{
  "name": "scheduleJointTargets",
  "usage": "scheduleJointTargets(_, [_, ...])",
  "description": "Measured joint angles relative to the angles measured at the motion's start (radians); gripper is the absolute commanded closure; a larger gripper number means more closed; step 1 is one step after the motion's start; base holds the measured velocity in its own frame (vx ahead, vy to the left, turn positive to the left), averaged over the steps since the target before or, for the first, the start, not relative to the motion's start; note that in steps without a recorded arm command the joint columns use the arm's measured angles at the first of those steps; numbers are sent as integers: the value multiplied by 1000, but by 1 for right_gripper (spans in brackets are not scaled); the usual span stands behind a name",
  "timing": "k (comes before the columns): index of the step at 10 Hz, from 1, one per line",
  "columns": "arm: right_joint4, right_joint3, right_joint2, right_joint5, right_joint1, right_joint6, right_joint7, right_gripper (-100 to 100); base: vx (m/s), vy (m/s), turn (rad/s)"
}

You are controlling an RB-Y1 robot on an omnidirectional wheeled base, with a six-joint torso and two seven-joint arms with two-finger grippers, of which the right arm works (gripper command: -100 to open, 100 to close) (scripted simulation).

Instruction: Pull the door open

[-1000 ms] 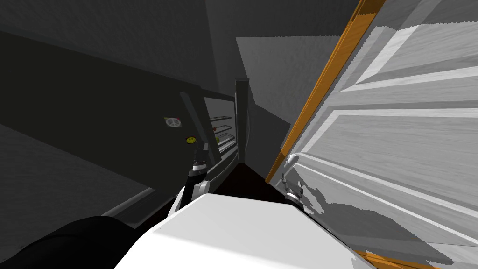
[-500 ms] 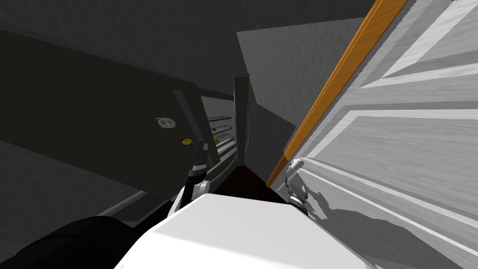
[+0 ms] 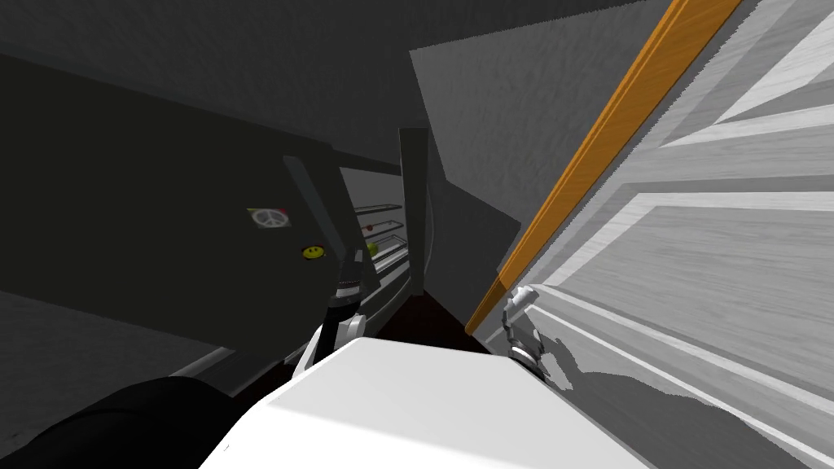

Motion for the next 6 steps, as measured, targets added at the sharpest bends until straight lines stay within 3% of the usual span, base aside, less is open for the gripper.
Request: scheduleJointTargets(6, [83, 9, -55, 22, -8, -9, -115, -100, 133, -46, -20])
